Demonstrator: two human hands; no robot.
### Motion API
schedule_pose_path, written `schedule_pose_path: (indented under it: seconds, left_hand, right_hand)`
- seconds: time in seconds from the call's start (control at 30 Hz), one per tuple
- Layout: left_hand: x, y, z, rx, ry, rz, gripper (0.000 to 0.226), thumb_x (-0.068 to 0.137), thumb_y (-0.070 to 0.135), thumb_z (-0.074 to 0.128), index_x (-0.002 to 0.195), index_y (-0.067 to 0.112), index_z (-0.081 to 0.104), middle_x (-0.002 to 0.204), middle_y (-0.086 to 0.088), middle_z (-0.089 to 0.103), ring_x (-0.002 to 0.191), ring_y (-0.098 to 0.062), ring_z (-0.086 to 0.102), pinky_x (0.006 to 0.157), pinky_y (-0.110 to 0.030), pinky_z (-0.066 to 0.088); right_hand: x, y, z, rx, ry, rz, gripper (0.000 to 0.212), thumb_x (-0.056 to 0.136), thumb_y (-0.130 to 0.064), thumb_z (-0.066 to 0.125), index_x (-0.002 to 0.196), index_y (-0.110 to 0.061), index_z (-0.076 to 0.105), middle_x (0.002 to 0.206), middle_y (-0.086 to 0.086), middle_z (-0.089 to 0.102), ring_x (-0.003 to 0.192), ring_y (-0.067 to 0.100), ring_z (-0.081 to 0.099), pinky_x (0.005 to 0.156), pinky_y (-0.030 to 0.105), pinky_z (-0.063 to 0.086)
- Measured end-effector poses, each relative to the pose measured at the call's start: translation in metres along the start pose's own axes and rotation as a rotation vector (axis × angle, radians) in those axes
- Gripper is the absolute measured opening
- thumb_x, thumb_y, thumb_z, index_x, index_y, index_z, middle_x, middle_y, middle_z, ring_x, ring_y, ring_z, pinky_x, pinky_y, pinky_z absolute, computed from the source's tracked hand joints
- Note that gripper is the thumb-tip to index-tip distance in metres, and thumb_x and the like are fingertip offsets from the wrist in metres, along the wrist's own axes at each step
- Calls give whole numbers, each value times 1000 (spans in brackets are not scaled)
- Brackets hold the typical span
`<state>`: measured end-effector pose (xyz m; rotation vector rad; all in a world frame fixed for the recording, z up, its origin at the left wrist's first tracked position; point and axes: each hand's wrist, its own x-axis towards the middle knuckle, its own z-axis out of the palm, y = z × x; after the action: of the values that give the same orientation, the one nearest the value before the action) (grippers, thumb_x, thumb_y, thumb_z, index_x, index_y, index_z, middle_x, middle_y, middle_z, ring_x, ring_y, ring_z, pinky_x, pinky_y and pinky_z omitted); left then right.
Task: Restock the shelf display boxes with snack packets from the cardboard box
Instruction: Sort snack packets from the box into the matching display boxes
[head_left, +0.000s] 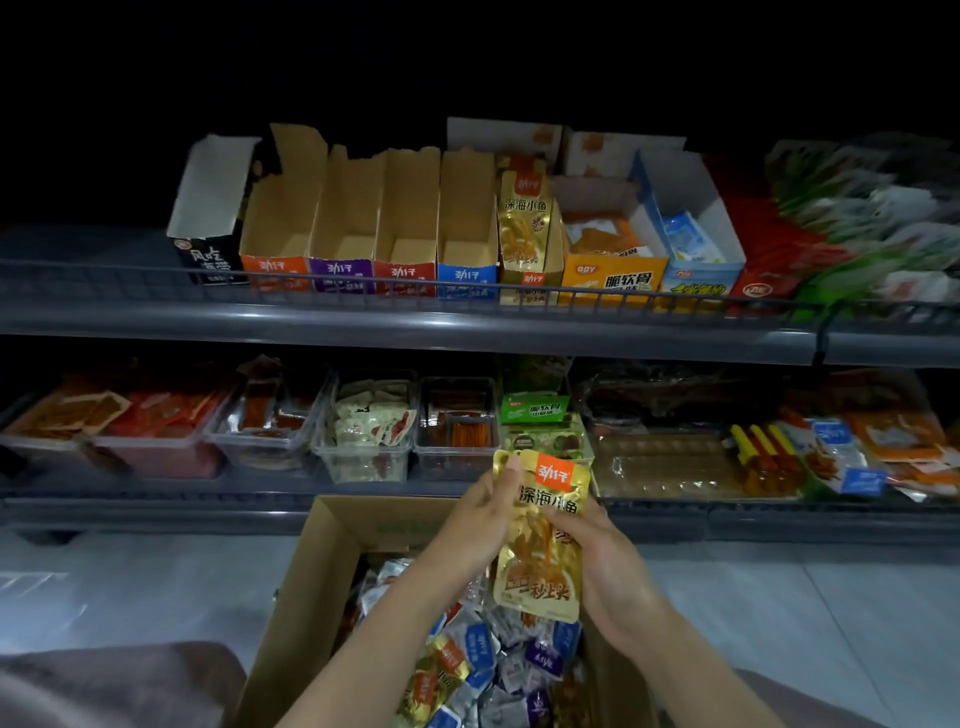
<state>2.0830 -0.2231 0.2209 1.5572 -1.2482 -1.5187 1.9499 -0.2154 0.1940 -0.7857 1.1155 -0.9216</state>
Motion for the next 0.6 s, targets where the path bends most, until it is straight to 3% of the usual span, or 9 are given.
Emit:
schedule_pose_path:
  seconds: [0.13, 0.3, 0.37, 0.43, 0.47, 0.53, 0.6]
  left_hand:
    - [10, -2, 0, -46, -18, 80, 38, 96, 47, 41, 125, 22, 41, 109, 5, 63, 96, -6, 62, 73, -17, 50]
    - [15, 2, 0, 135, -120, 217, 50, 95, 50, 42, 140, 31, 32, 132, 10, 54, 116, -7, 55, 100, -32, 46]
    - [18, 6, -4, 116, -107, 269, 37, 96, 46, 42, 131, 34, 39, 128, 9, 56, 113, -6, 56, 98, -30, 47]
    - [20, 13, -10, 65, -90, 330, 25, 97, 42, 44, 121, 36, 46, 123, 6, 59, 110, -7, 59, 97, -31, 48]
    - [21, 17, -13, 26, -80, 354, 24, 97, 40, 45, 120, 33, 49, 121, 5, 61, 107, -8, 61, 94, -30, 50]
    - [25, 26, -21, -35, -53, 409, 25, 96, 36, 47, 119, 27, 52, 112, 3, 66, 98, -7, 65, 84, -23, 52]
    - [31, 39, -34, 15, -10, 480, 26, 92, 43, 46, 116, 32, 51, 107, 5, 66, 91, -3, 64, 78, -19, 51]
  right_hand:
    - [1, -5, 0, 4, -31, -49, 30, 101, -23, 41, 130, -25, 47, 105, 10, 72, 97, 26, 70, 91, 47, 51]
    - [5, -1, -4, -56, -20, -95, 53, 95, -44, 45, 144, -43, 26, 118, 0, 69, 108, 21, 66, 100, 49, 46]
    - [7, -9, -3, -190, -11, -206, 64, 88, -49, 49, 144, -51, 17, 122, -15, 64, 113, 9, 62, 98, 38, 50]
    - [8, -27, 0, -297, -12, -367, 70, 92, -35, 50, 145, -49, 6, 119, -41, 51, 111, -15, 53, 87, 14, 49]
    - [9, -37, 1, -349, -26, -437, 71, 93, -29, 51, 145, -49, 6, 121, -46, 44, 112, -21, 47, 86, 10, 46]
    - [13, -60, 5, -462, -85, -513, 70, 90, -31, 57, 142, -55, 16, 135, -35, 40, 124, -10, 43, 98, 20, 44]
    - [20, -83, 9, -495, -148, -508, 66, 85, -28, 64, 136, -54, 31, 130, -18, 53, 119, 7, 55, 97, 33, 50]
